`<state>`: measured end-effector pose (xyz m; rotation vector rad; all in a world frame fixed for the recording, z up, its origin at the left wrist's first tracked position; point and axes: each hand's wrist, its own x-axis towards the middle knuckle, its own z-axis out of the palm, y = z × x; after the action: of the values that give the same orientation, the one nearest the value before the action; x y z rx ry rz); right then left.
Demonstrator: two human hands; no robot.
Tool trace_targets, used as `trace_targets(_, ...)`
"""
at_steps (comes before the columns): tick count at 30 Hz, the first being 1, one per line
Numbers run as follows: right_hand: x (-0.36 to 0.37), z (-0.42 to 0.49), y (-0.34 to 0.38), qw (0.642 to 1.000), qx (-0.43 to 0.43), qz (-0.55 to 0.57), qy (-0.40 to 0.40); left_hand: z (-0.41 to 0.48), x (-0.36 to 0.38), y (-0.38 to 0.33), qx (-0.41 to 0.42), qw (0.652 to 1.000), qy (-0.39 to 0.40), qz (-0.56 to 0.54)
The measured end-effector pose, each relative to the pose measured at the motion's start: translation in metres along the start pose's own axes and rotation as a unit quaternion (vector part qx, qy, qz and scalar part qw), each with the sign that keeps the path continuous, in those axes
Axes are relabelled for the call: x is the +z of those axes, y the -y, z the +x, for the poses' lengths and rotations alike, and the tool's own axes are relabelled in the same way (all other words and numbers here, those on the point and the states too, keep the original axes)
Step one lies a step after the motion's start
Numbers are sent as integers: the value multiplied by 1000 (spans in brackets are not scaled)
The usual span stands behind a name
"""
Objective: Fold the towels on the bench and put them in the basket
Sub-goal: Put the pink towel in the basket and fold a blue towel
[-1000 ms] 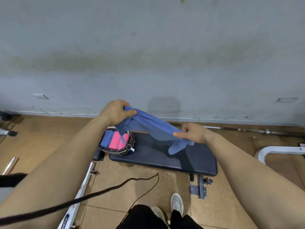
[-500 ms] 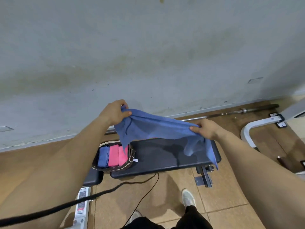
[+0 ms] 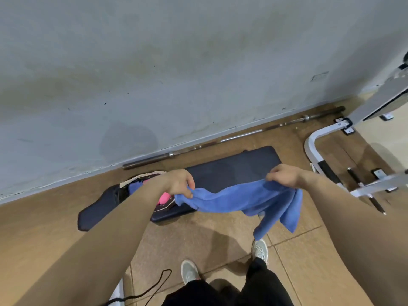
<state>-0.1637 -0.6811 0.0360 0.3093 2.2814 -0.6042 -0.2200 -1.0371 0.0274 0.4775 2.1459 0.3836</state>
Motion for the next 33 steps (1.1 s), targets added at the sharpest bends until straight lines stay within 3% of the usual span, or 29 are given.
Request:
trace_targets(6, 6, 74, -36, 996, 14, -90, 5, 70, 40, 14, -61, 985, -91, -131)
trace_targets(12, 44, 243, -80, 979, -19, -192, -67, 228, 116, 71, -119, 983, -136, -28)
trace_targets(20, 101, 446, -102, 957, -43, -213, -194, 410, 152, 157, -141, 935, -326, 1)
trace_targets(23, 110, 488, -99, 948, -63, -202, -239, 437, 151, 177, -131, 913, -385, 35)
trace_targets(27, 117, 519, -92, 938, -61, -205, -272, 446, 148, 192, -116, 901, -405, 104)
trace_targets(30, 128, 520, -91, 918, -52, -238, -312, 445, 149, 195, -136, 888, -413, 149)
trace_targets(33, 152, 503, -89, 895, -70, -240, -369, 439, 164, 182, -143, 855, -469, 167)
